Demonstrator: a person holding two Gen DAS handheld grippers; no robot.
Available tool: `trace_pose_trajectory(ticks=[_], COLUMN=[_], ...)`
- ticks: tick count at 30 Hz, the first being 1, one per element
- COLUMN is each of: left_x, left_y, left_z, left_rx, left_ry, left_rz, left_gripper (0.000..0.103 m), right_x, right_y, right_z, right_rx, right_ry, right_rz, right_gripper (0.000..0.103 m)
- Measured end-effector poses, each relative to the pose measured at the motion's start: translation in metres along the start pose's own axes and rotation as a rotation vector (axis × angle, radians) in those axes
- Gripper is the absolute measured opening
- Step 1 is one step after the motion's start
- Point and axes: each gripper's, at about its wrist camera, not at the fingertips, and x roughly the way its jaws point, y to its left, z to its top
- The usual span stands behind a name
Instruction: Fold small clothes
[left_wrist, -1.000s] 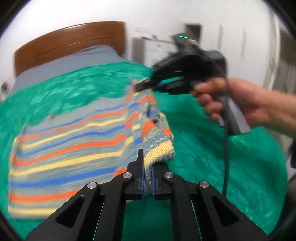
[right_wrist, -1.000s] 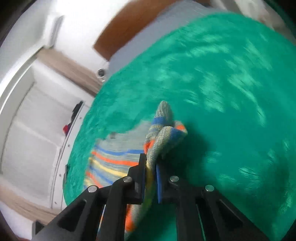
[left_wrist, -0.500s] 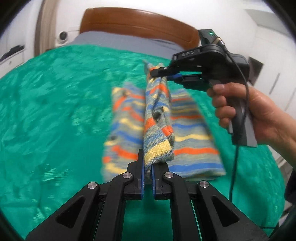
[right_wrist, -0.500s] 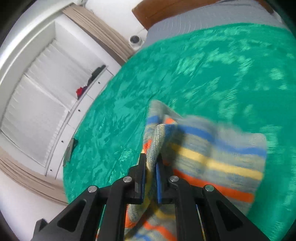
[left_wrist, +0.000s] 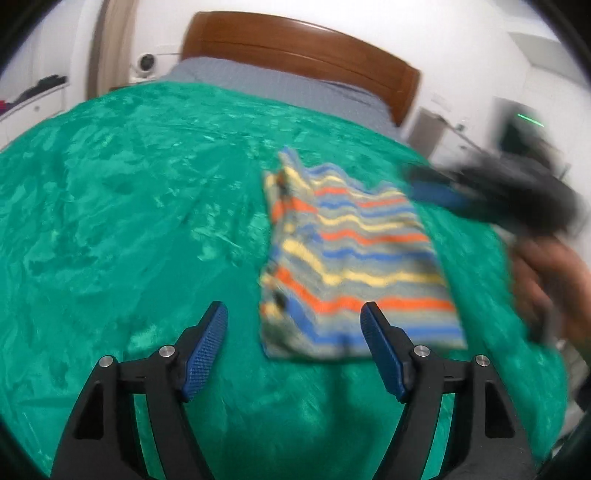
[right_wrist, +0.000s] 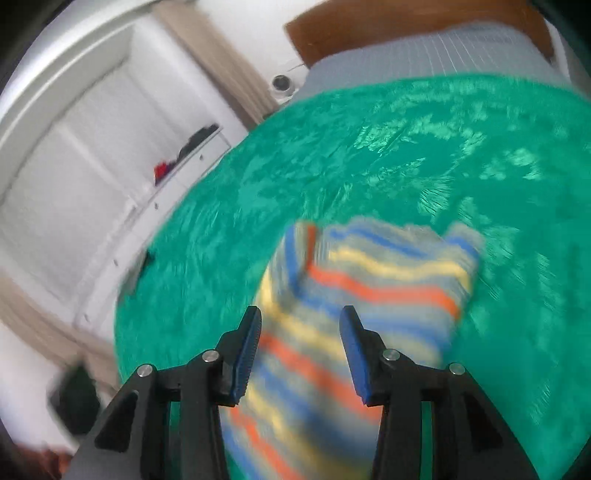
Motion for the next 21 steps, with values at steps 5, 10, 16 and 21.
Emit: trace_pose_trajectory(ticks=[5,10,16,21], left_x=[0.032,-0.022,-0.051,-0.025], left_y=[0.033,0.047,0.061,0.060], left_z=[0.000,0.000,-0.036,-0.060], left_rx=[-0.103,-0.073,0.035,0.067], left_ry=[0.116,0.068,0.042,0.034], left_rz=[0.065,0.058,0.119,0.155], left_gripper=[0.077,0.087,0.096,0.097], right_x=[-0.007,-0.034,-0.108,-0.126], right_y=[-0.005,0.001,0.043,0.028], right_z=[-0.080,-0.132,-0.189,-0.220], right_rx=[0.010,0.068,-0.005,-0.008], right_ry=[0.099,0.042,-0.174,-0.285], right_rz=[-0.029,-0.129,-0.342,-0.608], right_gripper=[0.058,0.058,0.079,0.092])
